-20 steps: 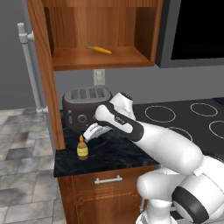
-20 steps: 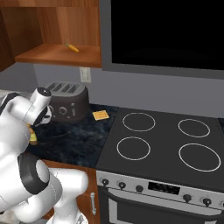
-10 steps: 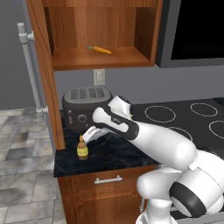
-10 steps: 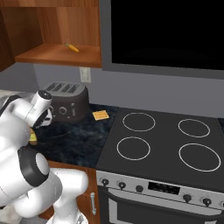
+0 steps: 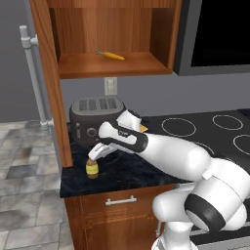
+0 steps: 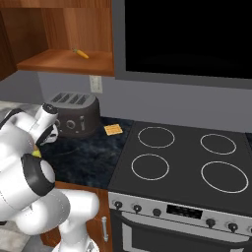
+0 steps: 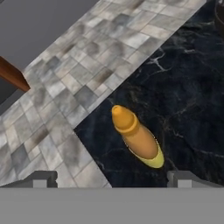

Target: Pick the cereal and honey bottle from the counter and place them in the cabinets closest to them.

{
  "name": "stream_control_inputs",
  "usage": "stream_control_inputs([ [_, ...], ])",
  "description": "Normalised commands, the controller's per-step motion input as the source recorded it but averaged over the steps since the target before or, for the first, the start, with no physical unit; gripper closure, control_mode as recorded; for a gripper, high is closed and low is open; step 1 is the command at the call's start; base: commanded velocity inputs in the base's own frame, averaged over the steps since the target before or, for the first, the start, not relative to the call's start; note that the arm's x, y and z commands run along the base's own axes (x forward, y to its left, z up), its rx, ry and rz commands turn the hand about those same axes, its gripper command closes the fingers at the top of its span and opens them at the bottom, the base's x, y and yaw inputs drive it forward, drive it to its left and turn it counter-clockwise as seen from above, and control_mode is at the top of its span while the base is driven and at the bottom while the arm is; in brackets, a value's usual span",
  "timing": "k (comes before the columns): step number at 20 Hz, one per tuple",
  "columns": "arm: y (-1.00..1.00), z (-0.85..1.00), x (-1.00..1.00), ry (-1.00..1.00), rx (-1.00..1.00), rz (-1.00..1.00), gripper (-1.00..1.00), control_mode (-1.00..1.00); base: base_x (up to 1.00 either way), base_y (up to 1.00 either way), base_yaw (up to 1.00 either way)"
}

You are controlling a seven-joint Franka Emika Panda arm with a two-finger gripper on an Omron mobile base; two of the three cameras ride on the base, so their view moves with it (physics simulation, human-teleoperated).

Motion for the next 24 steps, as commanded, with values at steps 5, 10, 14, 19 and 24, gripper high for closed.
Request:
stream_control_inputs([
  [5,0.12,-0.17,0.16,0.01,0.0,0.0,-1.0,-1.0,0.0,0.0,0.0],
  [10,0.13,-0.19,0.13,0.01,0.0,0.0,-1.0,-1.0,0.0,0.0,0.0],
  [14,0.1,-0.15,0.13,0.0,0.0,0.0,-1.0,-1.0,0.0,0.0,0.0],
  [19,0.08,-0.12,0.18,0.0,-0.01,0.0,-1.0,-1.0,0.0,0.0,0.0],
  [24,0.01,-0.08,0.16,0.0,-0.02,0.0,-1.0,-1.0,0.0,0.0,0.0],
])
